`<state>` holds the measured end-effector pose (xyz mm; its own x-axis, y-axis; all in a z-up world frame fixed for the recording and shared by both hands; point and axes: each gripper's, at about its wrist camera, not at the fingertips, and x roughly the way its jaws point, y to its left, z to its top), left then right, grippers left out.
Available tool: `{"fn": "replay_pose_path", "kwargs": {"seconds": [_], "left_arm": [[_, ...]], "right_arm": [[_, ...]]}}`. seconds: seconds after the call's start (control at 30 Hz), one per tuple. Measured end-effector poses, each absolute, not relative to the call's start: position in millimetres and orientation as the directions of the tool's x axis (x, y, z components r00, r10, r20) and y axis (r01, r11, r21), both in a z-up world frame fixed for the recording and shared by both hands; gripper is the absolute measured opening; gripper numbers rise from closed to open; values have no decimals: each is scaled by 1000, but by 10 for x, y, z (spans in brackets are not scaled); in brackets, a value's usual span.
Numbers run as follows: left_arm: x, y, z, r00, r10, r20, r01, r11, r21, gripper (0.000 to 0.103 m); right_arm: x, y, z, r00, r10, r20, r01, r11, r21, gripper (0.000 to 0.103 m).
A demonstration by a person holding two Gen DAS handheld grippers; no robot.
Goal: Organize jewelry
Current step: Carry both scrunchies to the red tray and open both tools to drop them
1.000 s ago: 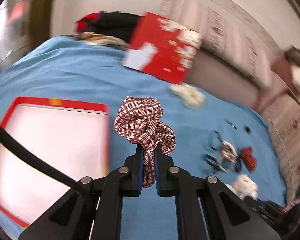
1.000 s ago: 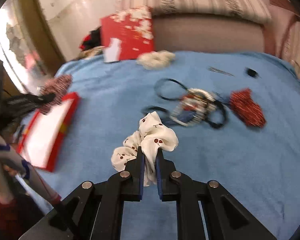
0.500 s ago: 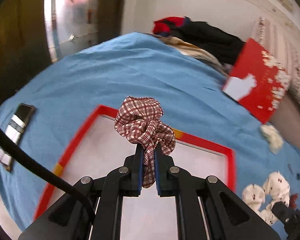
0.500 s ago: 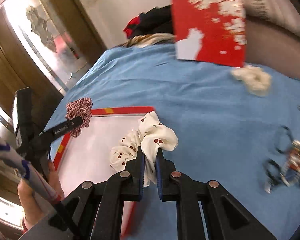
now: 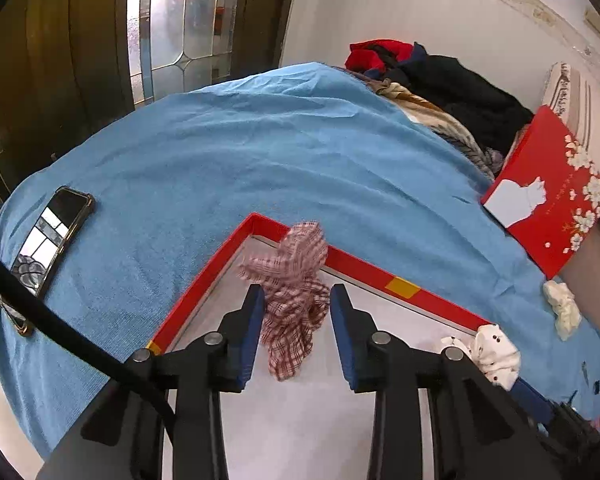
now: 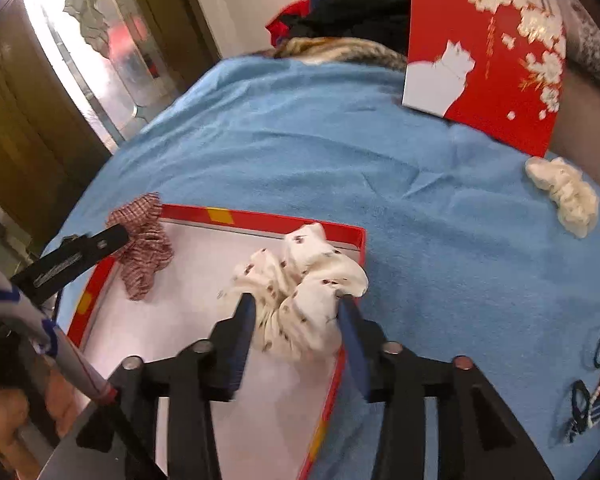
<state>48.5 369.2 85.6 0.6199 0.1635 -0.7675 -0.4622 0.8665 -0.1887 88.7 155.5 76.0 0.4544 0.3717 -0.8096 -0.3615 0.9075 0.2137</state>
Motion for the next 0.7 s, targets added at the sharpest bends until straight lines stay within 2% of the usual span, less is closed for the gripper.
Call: {"fn": "replay_pose_path", "kwargs": {"seconds": [0.17, 0.2, 0.23, 0.3, 0.53, 0.7], "left_arm": [[394, 3611, 942, 649, 137, -748, -447, 864, -230, 33], [385, 3588, 957, 654, 133, -745, -442, 866, -233, 33], [369, 3558, 976, 660, 125, -740, -433, 869, -240, 33], [324, 3469, 1021, 671, 111, -733, -412, 878, -244, 33], [184, 3170, 1192, 704, 98, -703, -344, 913, -218, 33], [130, 2997, 1239, 709, 43, -704, -291, 927, -236, 36]], "right_arm": [[463, 1514, 658, 444, 295, -846, -362, 923, 132, 49], [405, 1509, 613, 427, 293, -855, -365, 922, 133, 46], [342, 1512, 546, 410, 289, -865, -367, 921, 134, 30], [265, 1517, 427, 380, 282, -881, -361, 922, 139, 9], [-12, 1355, 424, 375, 300, -877, -258, 943, 212, 9], [-278, 1247, 430, 381, 318, -868, -271, 936, 224, 12]]}}
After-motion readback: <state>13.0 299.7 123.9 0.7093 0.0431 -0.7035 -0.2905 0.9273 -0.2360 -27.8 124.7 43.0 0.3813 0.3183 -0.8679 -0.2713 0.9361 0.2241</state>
